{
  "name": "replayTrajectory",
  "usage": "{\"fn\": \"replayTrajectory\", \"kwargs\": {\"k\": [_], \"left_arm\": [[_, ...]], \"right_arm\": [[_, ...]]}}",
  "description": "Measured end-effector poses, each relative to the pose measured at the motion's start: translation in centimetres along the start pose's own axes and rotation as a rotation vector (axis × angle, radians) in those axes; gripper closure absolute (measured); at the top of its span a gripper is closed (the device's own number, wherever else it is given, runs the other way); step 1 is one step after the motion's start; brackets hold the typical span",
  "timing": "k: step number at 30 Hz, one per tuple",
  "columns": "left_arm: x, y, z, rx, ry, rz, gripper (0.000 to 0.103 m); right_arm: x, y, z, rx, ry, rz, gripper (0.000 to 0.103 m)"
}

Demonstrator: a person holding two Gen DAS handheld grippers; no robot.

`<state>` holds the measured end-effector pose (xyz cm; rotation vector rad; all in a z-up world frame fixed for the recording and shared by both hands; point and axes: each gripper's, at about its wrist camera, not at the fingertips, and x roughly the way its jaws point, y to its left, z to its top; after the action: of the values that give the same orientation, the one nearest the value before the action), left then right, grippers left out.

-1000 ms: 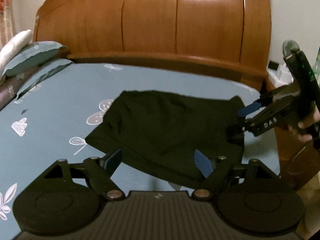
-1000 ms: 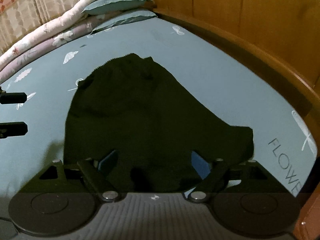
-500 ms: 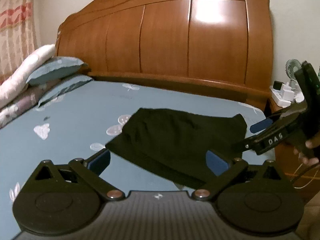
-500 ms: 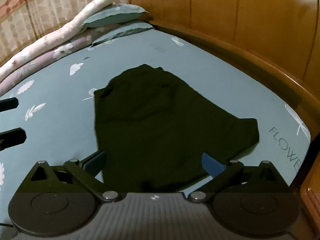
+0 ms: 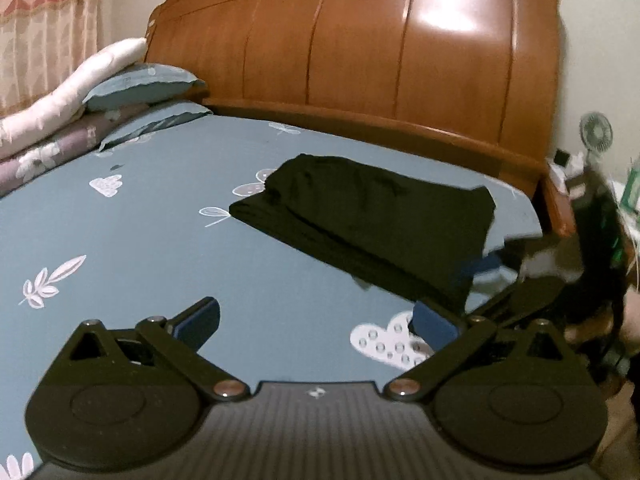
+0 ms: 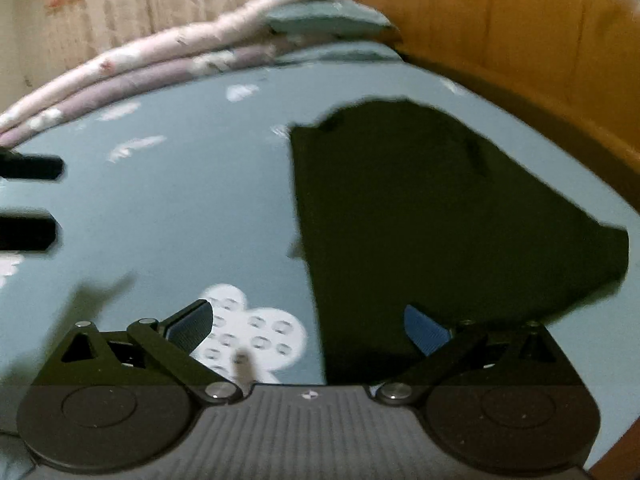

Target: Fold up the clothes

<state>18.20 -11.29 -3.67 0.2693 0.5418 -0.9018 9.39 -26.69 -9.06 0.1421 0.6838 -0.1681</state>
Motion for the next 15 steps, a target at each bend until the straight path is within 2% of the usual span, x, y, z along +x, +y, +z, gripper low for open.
{"fn": "replayTrajectory", "kwargs": {"k": [4,7,11,15], "left_arm": [[-1.5,-1.0,-0.8,0.046,-0.030,0.011,0.001],[-2.6,-1.0,-1.1,0.023,-0.038,0.009,0.001],[-3.5,-1.0,-1.2,0.017,-0.022,-0.025,0.001],[-3.9,-1.5,-1.0,0.015,-0.020,-0.052,0.001]], "right_arm": [[0.2,1.3,1.4,-0.048,-0.065,-0.011,0.000],[2.2,1.2,1.2,-0.012,0.024,0.017,0.000],[-0.4,1.6,0.2,0.032,0.023,-0.030,0.000],[-5.0,2.1,-0.7,0.113,-0.016,-0.089,0.000]]}}
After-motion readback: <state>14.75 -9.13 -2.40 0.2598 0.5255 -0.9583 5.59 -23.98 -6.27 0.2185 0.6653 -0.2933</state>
